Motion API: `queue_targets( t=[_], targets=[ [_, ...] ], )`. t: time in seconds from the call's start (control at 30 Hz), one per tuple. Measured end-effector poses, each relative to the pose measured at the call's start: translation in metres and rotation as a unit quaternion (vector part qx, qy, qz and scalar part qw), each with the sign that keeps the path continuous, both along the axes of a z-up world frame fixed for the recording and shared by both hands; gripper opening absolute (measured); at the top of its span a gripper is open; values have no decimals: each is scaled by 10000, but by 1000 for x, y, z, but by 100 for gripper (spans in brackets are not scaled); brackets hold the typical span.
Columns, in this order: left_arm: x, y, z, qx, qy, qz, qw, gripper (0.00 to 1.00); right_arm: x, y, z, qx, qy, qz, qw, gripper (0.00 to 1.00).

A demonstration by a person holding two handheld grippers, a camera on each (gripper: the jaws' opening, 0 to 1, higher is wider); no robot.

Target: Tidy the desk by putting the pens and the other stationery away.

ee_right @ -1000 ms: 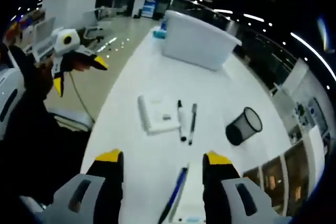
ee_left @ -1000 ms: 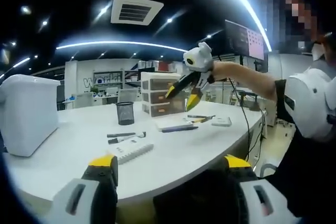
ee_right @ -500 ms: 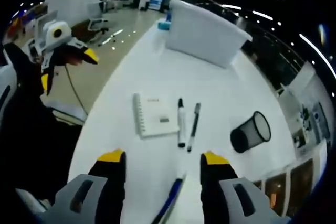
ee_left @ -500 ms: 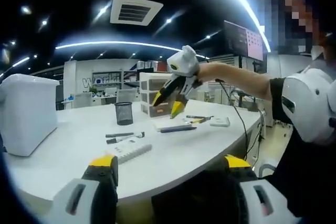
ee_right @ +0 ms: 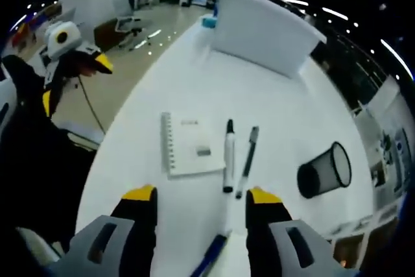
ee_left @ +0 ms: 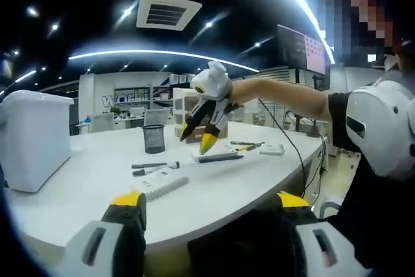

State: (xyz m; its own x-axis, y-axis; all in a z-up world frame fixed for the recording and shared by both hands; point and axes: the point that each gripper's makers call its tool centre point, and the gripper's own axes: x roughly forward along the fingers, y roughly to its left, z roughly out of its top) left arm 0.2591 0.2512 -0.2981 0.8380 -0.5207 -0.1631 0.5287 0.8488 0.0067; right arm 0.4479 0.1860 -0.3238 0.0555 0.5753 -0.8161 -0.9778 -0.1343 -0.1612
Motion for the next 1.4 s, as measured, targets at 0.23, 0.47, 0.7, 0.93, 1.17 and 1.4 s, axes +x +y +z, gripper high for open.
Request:
queue_targets(
  t=[0.23,0.47,0.7,0.93,1.17,1.4],
  targets=[
    [-1,-2,2,-4,-18,-33,10000,79,8,10,-7,-148,26,64,9999,50],
    [-1,0,0,-25,4,-36,10000,79,17,17,-14,-254,25,83,9996,44],
    [-1,-2,-2,-27,34,-76,10000,79,23,23,-26,-380,68,132,9992,38],
    [1,0,-7,-11,82,-78,9999,79,32,22,-34,-531,85,79,9985,36],
    [2,1,-7,-5,78,-71,9999,79,42,27,-36,-594,14,262,9979,27],
    [3,4,-5,0,18,2,10000,78,49,29,-45,-792,34,251,9965,24]
  ],
)
